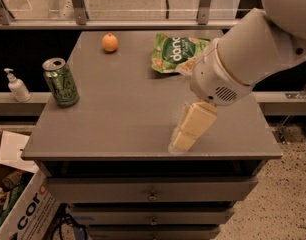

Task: Knock green can over

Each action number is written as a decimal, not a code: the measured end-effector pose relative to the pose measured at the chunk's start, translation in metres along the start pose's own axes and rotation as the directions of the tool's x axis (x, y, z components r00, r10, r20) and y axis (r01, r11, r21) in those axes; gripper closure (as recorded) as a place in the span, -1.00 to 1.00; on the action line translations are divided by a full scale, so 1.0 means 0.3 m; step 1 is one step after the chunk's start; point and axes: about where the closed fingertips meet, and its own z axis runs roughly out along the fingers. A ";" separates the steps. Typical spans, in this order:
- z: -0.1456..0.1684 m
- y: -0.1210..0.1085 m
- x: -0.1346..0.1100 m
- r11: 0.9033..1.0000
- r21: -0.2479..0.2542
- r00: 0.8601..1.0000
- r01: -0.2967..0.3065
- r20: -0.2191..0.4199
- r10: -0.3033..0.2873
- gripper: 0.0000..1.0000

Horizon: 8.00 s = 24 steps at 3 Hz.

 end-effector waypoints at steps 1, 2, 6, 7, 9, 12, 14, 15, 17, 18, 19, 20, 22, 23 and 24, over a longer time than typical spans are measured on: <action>0.009 0.007 -0.002 1.000 -0.018 1.000 -0.008 0.030 0.009 -1.00; 0.092 0.028 -0.069 0.998 -0.061 0.992 0.005 0.129 0.003 -1.00; 0.400 -0.001 -0.413 0.990 -0.123 0.892 -0.068 0.438 0.115 -1.00; 0.433 -0.015 -0.410 0.990 -0.106 0.874 -0.091 0.467 0.130 -1.00; 0.573 -0.155 -0.460 0.991 -0.037 0.818 -0.129 0.561 0.127 -1.00; 0.658 -0.353 -0.616 0.979 0.030 0.719 -0.200 0.683 0.126 -1.00; 0.767 -0.380 -0.848 0.979 -0.013 0.645 -0.204 0.750 0.144 -1.00; 0.804 -0.364 -0.918 0.981 -0.036 0.628 -0.193 0.764 0.152 -0.63; 0.795 -0.357 -0.886 0.978 -0.037 0.631 -0.206 0.759 0.161 0.30; 0.719 -0.375 -0.837 0.977 -0.031 0.655 -0.211 0.737 0.165 0.76; 0.580 -0.411 -0.753 0.981 -0.006 0.720 -0.195 0.679 0.147 1.00; 0.459 -0.451 -0.687 0.989 0.024 0.800 -0.144 0.591 0.102 1.00; 0.444 -0.407 -0.530 0.999 -0.043 0.949 0.009 0.316 0.006 1.00; 0.488 -0.334 -0.478 0.992 -0.103 0.982 0.073 0.183 -0.054 1.00; 0.537 -0.282 -0.432 0.982 -0.144 0.992 0.122 0.059 -0.114 1.00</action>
Offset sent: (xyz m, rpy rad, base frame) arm 0.0031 0.0803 -0.0266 0.2938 0.0560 0.1279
